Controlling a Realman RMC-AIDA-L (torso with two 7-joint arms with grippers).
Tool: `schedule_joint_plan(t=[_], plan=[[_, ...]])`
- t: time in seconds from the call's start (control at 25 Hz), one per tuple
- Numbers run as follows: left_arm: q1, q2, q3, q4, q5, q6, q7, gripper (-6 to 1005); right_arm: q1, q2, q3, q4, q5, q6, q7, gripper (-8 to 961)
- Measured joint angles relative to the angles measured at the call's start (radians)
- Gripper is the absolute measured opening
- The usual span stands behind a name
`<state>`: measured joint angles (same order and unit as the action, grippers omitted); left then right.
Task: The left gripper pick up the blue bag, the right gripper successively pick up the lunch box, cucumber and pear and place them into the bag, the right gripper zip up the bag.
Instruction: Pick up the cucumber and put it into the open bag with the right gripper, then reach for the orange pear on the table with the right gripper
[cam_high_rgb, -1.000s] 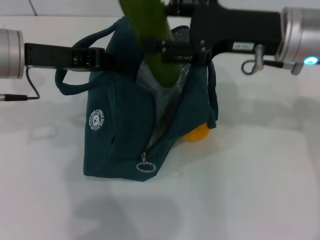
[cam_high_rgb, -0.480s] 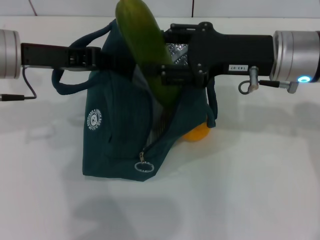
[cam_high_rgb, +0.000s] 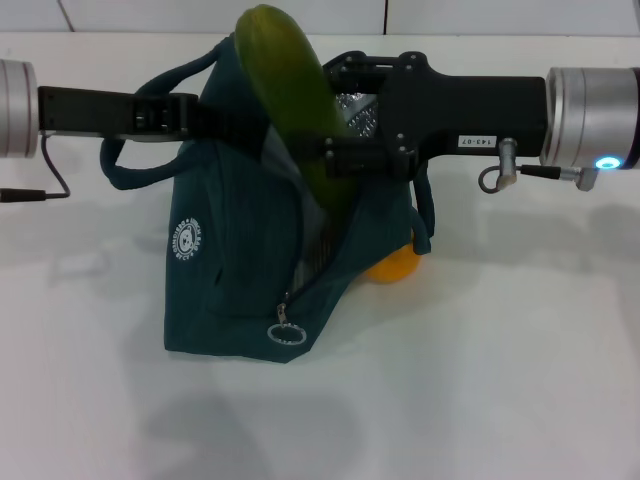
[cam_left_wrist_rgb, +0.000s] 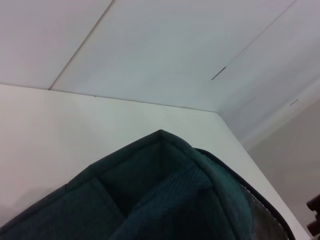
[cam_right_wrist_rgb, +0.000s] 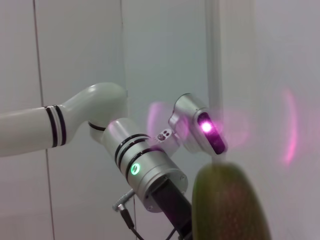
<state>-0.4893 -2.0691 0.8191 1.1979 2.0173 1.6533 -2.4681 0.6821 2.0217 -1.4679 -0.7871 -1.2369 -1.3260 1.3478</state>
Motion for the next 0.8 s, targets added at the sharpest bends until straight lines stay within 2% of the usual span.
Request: schedule_joint_plan(t=[0.32, 0.48, 0.8], plan=[[0.001, 0.001, -0.002, 0.0, 0.0, -0.001, 0.0, 44, -0.001, 0.0, 0.0, -0.004, 0.0, 0.004, 0.01, 774], [0.006, 0.003, -0.002, 0.0, 0.0, -0.001, 0.0, 44, -0.018, -0.008, 0.02, -0.034, 0.0, 0.002, 0.029, 789], [0.045, 0.011, -0.009, 0.0, 0.0, -0.015, 0.022, 44, -0.12, -0.026, 0.226, -0.067, -0.042, -0.01, 0.04, 810]])
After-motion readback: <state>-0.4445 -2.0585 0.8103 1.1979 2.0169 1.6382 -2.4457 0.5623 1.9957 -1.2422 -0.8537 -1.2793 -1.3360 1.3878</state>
